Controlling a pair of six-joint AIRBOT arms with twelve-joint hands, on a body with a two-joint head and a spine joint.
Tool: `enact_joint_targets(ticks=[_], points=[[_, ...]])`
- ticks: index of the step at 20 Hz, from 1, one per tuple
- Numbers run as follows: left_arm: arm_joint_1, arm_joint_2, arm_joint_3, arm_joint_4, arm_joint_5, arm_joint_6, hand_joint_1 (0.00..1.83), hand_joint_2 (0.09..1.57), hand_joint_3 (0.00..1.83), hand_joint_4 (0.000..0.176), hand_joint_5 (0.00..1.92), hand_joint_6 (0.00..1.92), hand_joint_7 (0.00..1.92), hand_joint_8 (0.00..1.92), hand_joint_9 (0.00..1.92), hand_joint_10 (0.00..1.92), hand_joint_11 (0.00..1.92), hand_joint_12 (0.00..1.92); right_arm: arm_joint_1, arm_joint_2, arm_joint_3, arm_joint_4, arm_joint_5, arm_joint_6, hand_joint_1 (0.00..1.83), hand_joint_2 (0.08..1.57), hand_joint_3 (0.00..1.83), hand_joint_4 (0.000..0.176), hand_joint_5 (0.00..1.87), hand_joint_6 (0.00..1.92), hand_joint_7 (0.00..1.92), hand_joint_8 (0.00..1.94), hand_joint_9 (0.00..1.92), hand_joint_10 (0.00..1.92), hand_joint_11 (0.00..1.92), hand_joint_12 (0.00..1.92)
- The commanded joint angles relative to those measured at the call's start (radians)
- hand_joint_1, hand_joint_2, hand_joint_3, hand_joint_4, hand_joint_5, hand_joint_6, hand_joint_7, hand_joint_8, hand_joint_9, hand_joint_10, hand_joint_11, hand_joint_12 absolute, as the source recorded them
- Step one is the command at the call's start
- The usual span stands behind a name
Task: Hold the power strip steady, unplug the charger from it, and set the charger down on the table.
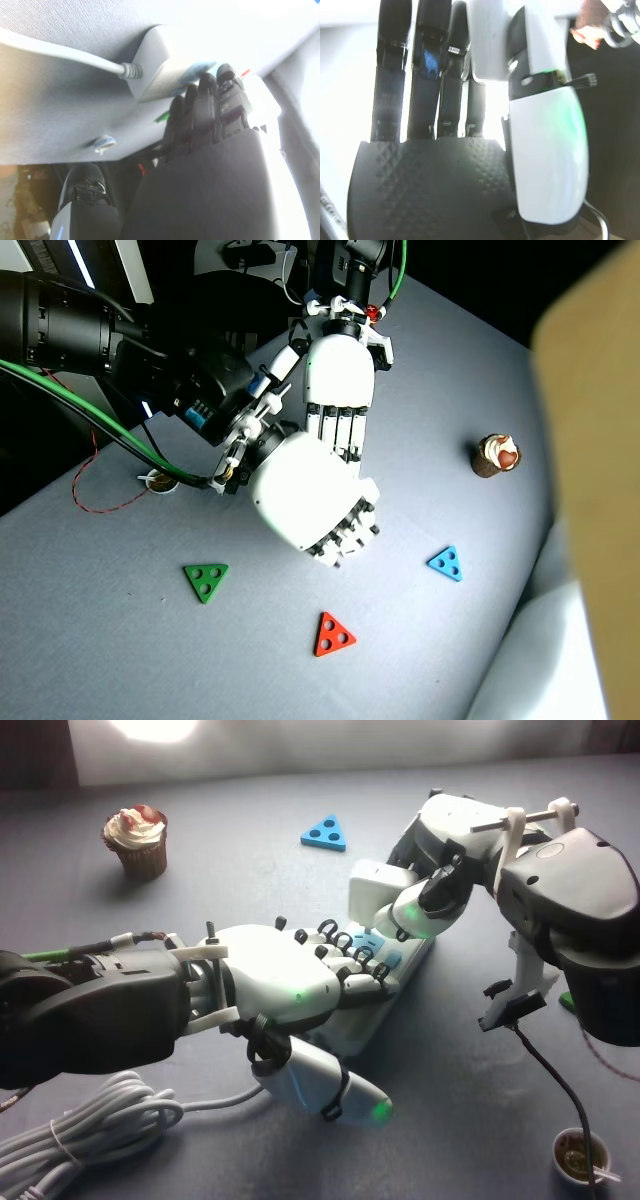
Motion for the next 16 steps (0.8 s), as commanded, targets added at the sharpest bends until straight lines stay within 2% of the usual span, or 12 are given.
enact_joint_targets(ticks=[1, 3, 4, 6, 7, 10, 13, 16], points=[[0.003, -0.009, 0.004, -0.004, -0.030, 0.000, 0.02, 1.03, 0.00, 0.000, 0.12, 0.00, 0.12, 0.01, 0.10, 0.01, 0.03, 0.07, 0.012, 0.024, -0.006, -0.093, 0.048, 0.012, 1.25, 1.06, 0.00, 0.000, 1.03, 0.86, 1.19, 0.68, 1.32, 0.00, 0.87, 0.95], [0.004, -0.011, 0.004, -0.004, -0.030, 0.000, 0.02, 1.02, 0.00, 0.000, 0.12, 0.00, 0.13, 0.01, 0.11, 0.01, 0.04, 0.08, 0.010, 0.033, -0.016, -0.146, 0.051, -0.029, 1.24, 1.07, 0.00, 0.002, 1.02, 0.87, 1.18, 0.70, 1.31, 0.00, 0.84, 0.97], [0.004, -0.012, 0.004, -0.004, -0.030, 0.002, 0.01, 1.02, 0.00, 0.000, 0.13, 0.01, 0.13, 0.01, 0.10, 0.01, 0.03, 0.07, -0.005, 0.042, -0.029, -0.219, 0.059, -0.115, 1.25, 1.06, 0.00, 0.000, 1.04, 0.83, 1.21, 0.65, 1.33, 0.01, 0.87, 0.96], [0.004, -0.013, 0.004, -0.004, -0.030, 0.004, 0.01, 1.02, 0.00, 0.000, 0.13, 0.01, 0.12, 0.00, 0.09, 0.00, 0.02, 0.07, -0.029, 0.054, -0.043, -0.322, 0.071, -0.168, 1.25, 1.05, 0.00, 0.000, 1.05, 0.81, 1.21, 0.65, 1.33, 0.01, 0.87, 0.96], [0.004, -0.013, 0.004, -0.004, -0.031, 0.004, 0.02, 1.02, 0.00, 0.000, 0.13, 0.01, 0.12, 0.00, 0.09, 0.00, 0.02, 0.07, -0.054, 0.073, -0.054, -0.396, 0.066, -0.175, 1.25, 1.05, 0.00, 0.002, 1.05, 0.82, 1.21, 0.64, 1.33, 0.01, 0.87, 0.96], [0.003, -0.013, 0.005, -0.005, -0.037, 0.004, 0.02, 1.02, 0.00, 0.000, 0.13, 0.00, 0.12, 0.00, 0.10, 0.00, 0.02, 0.07, -0.079, 0.136, -0.076, -0.501, -0.009, -0.175, 1.24, 1.06, 0.00, 0.014, 1.04, 0.85, 1.19, 0.67, 1.32, 0.00, 0.86, 0.95], [0.001, -0.013, 0.004, -0.005, -0.039, 0.005, 0.01, 1.02, 0.00, 0.000, 0.12, 0.00, 0.12, 0.00, 0.10, 0.00, 0.02, 0.07, -0.094, 0.181, -0.097, -0.627, -0.038, -0.175, 1.25, 1.05, 0.00, 0.012, 1.08, 0.78, 1.21, 0.64, 1.33, 0.00, 0.88, 0.94], [0.000, -0.013, 0.004, -0.005, -0.042, 0.005, 0.01, 1.02, 0.00, 0.000, 0.12, 0.00, 0.12, 0.00, 0.09, 0.00, 0.02, 0.07, -0.105, 0.211, -0.109, -0.726, -0.044, -0.173, 1.24, 1.06, 0.00, 0.012, 1.05, 0.81, 1.16, 0.73, 1.30, 0.00, 0.84, 0.98]])
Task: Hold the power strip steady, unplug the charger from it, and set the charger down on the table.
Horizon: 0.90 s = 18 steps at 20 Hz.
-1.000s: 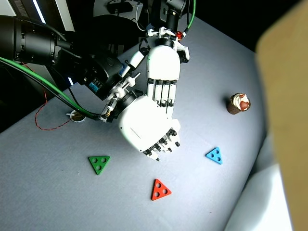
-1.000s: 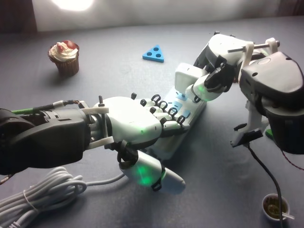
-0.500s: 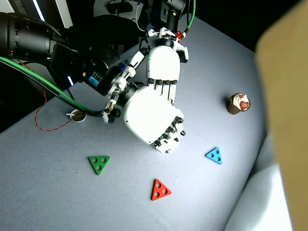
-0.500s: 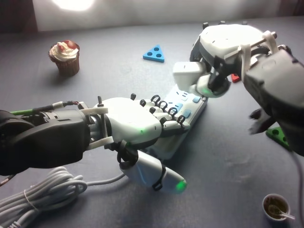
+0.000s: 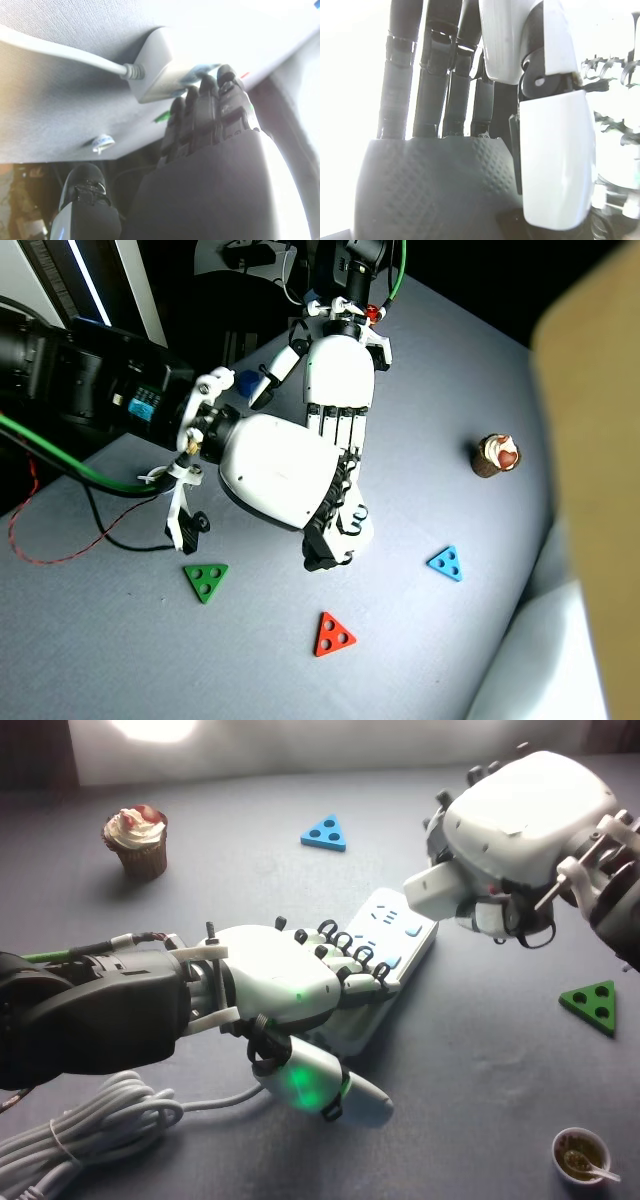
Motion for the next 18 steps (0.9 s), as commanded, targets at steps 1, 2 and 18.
enact_joint_targets(ticks=[1, 2, 18], points=[[-0.002, -0.011, 0.001, -0.003, -0.036, 0.003, 0.02, 1.03, 0.00, 0.000, 0.11, 0.00, 0.11, 0.00, 0.09, 0.00, 0.01, 0.06, -0.002, 0.017, -0.001, -0.091, 0.081, 0.001, 1.24, 1.06, 0.00, 0.023, 1.06, 0.81, 1.16, 0.73, 1.28, 0.00, 0.83, 0.97], [-0.002, -0.011, 0.001, -0.003, -0.036, 0.003, 0.03, 1.03, 0.00, 0.000, 0.11, 0.00, 0.10, 0.00, 0.09, 0.00, 0.02, 0.06, -0.010, 0.019, 0.000, -0.121, 0.076, 0.001, 1.24, 1.06, 0.00, 0.019, 1.05, 0.84, 1.16, 0.73, 1.28, 0.00, 0.83, 0.94], [-0.025, -0.010, -0.001, -0.004, -0.036, 0.004, 0.03, 1.02, 0.00, 0.000, 0.11, 0.00, 0.11, 0.00, 0.08, 0.00, 0.02, 0.06, -0.110, 0.037, 0.008, -0.235, 0.030, 0.005, 1.11, 1.00, 0.00, 0.000, 0.59, 0.00, 0.66, 0.00, 0.69, 0.00, 0.43, 0.57]])
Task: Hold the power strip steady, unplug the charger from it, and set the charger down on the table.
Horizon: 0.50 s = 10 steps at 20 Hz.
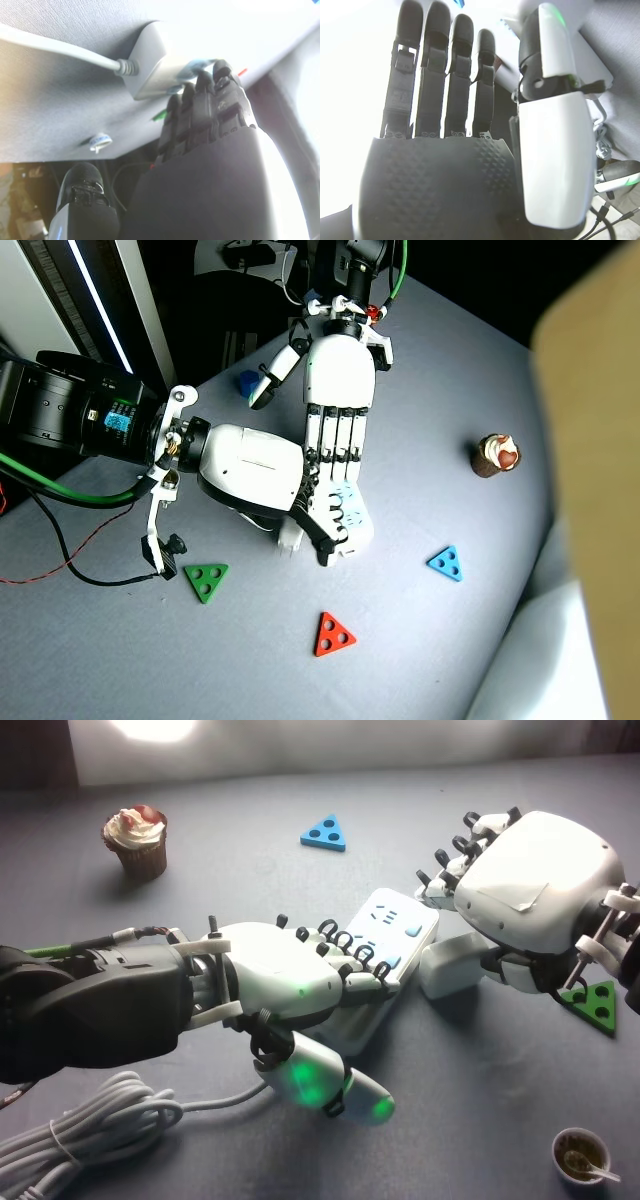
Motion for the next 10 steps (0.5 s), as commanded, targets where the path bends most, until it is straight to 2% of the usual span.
enact_joint_targets(ticks=[1, 5, 7, 10], points=[[-0.010, -0.010, -0.001, -0.003, -0.040, 0.001, 0.01, 1.02, 0.00, 0.000, 0.10, 0.00, 0.10, 0.00, 0.07, 0.00, 0.01, 0.06, 0.002, 0.016, -0.007, -0.038, 0.092, 0.010, 1.11, 0.99, 0.00, 0.000, 0.57, 0.00, 0.65, 0.00, 0.67, 0.00, 0.41, 0.57], [-0.014, -0.009, -0.002, -0.004, -0.035, 0.001, 0.04, 1.02, 0.00, 0.000, 0.12, 0.00, 0.11, 0.00, 0.09, 0.00, 0.01, 0.06, 0.003, 0.085, -0.070, -0.071, 0.043, 0.133, 1.08, 0.99, 0.00, 0.000, 0.49, 0.00, 0.59, 0.00, 0.60, 0.00, 0.37, 0.55], [-0.014, -0.009, -0.003, -0.004, -0.034, 0.001, 0.04, 1.02, 0.00, 0.000, 0.11, 0.00, 0.10, 0.00, 0.08, 0.00, 0.03, 0.07, 0.003, 0.133, -0.116, -0.146, 0.039, 0.214, 1.02, 1.00, 0.00, 0.000, 0.46, 0.00, 0.51, 0.00, 0.53, 0.00, 0.31, 0.53], [-0.013, -0.007, -0.005, -0.006, -0.034, 0.001, 0.03, 1.03, 0.00, 0.000, 0.11, 0.00, 0.10, 0.00, 0.07, 0.00, 0.02, 0.06, 0.003, 0.221, -0.165, -0.343, 0.014, 0.432, 0.97, 1.01, 0.00, 0.000, 0.42, 0.00, 0.45, 0.00, 0.47, 0.00, 0.28, 0.52]])
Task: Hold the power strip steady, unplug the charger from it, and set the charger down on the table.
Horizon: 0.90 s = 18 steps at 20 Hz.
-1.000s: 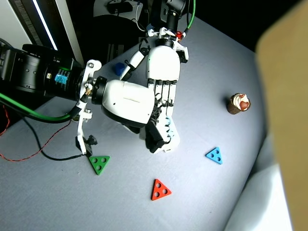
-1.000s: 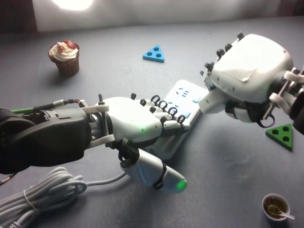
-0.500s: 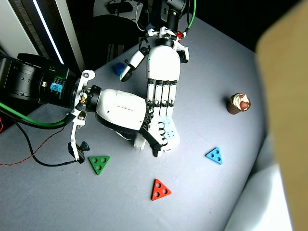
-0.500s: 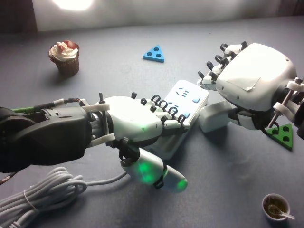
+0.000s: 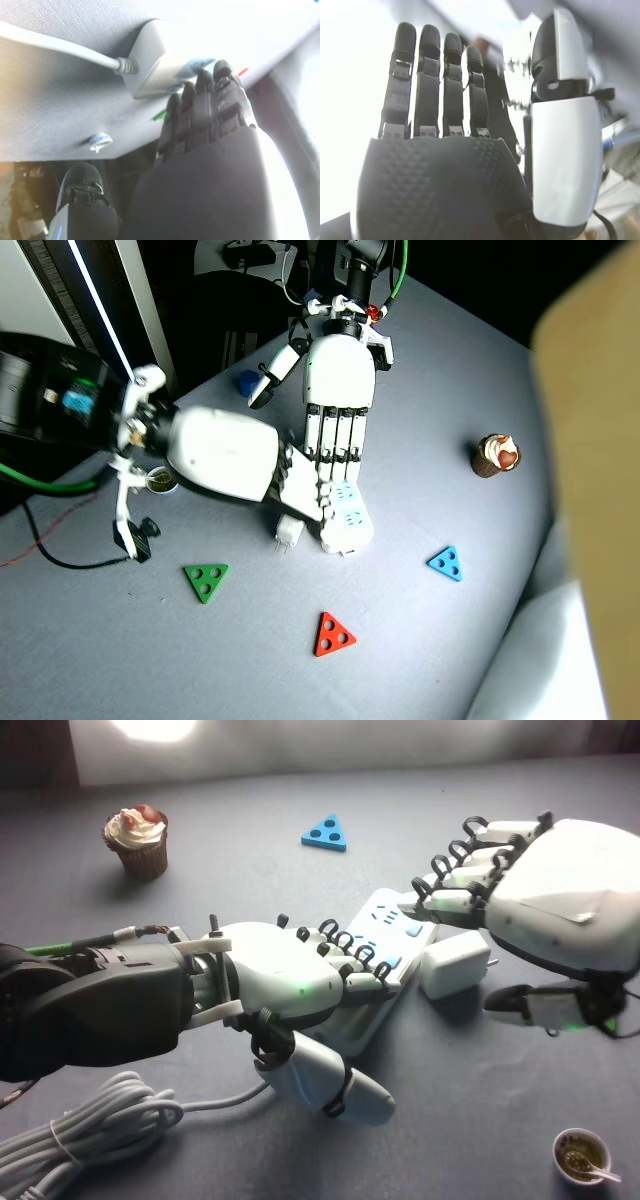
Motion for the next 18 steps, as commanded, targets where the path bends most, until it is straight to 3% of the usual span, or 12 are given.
enact_joint_targets(ticks=[1, 6, 11, 15, 18], points=[[-0.009, -0.007, -0.004, -0.005, -0.043, 0.001, 0.02, 1.03, 0.00, 0.000, 0.11, 0.00, 0.10, 0.00, 0.08, 0.00, 0.02, 0.06, 0.003, 0.031, -0.007, -0.053, 0.071, 0.041, 0.97, 1.01, 0.00, 0.000, 0.41, 0.00, 0.44, 0.00, 0.47, 0.00, 0.28, 0.52], [-0.018, -0.006, -0.007, -0.007, -0.041, 0.001, 0.05, 1.02, 0.00, 0.000, 0.11, 0.00, 0.10, 0.01, 0.08, 0.00, 0.03, 0.06, 0.087, 0.161, -0.071, -0.255, -0.101, 0.356, 0.95, 1.01, 0.00, 0.000, 0.40, 0.00, 0.42, 0.00, 0.43, 0.00, 0.24, 0.52], [-0.031, 0.010, -0.022, -0.015, -0.039, 0.001, 0.05, 1.02, 0.00, 0.000, 0.11, 0.01, 0.10, 0.01, 0.09, 0.01, 0.05, 0.07, 0.104, 0.216, -0.114, -0.275, -0.204, 0.402, 0.91, 1.03, 0.01, 0.000, 0.35, 0.00, 0.38, 0.00, 0.40, 0.00, 0.20, 0.52], [-0.076, 0.038, -0.039, -0.019, -0.026, 0.001, 0.05, 1.02, 0.00, 0.000, 0.11, 0.00, 0.11, 0.01, 0.10, 0.01, 0.04, 0.07, 0.104, 0.276, -0.151, -0.285, -0.218, 0.416, 0.96, 0.99, 0.00, 0.000, 0.40, 0.01, 0.43, 0.01, 0.42, 0.01, 0.21, 0.53], [-0.123, 0.072, -0.053, -0.019, -0.006, 0.001, 0.04, 1.02, 0.00, 0.000, 0.12, 0.01, 0.13, 0.01, 0.11, 0.01, 0.05, 0.07, 0.106, 0.315, -0.174, -0.381, -0.218, 0.515, 0.93, 1.01, 0.00, 0.000, 0.39, 0.00, 0.40, 0.00, 0.41, 0.00, 0.20, 0.51]])
